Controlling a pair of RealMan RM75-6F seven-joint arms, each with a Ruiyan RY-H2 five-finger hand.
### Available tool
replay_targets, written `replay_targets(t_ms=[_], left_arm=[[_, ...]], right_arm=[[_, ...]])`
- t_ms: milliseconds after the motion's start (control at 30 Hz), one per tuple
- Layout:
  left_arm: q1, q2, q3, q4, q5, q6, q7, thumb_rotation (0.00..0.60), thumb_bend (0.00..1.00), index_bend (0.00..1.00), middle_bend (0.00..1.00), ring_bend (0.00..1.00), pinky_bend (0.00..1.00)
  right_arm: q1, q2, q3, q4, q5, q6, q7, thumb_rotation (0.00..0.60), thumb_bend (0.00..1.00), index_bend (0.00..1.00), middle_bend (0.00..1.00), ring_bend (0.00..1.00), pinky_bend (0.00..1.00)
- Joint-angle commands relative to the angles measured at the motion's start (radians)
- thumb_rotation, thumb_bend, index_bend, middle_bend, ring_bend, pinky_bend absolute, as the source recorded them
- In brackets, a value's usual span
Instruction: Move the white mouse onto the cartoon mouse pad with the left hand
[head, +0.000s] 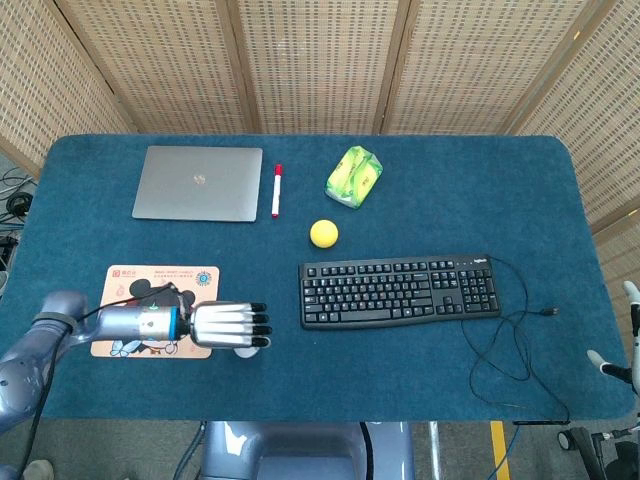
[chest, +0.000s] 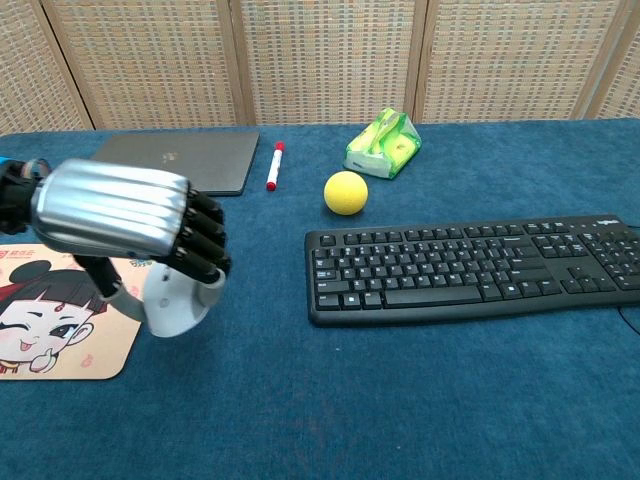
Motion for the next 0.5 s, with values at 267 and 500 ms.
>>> replay_targets(t_ms=[267,500], left_arm=[[0.223,0.034,0.078,0.349,-0.012,0.143,-0.22,0.6,0.03,0.61,0.48,0.47,0.41],[0.238,0.02,0.088,0.396,-0.022,0.098,-0.209,0.6,0.03,0.61,0.48,0.47,0.41]], right_arm=[[0.017,-0.043,0.013,0.036,0.046,-0.012,-0.071,0.6,0.05,0.04,0.0,0.0,0.0],[0.018,-0.052,0.019,0.04,0.054,-0.002,-0.093,0.6,0.05,0.04,0.0,0.0,0.0]])
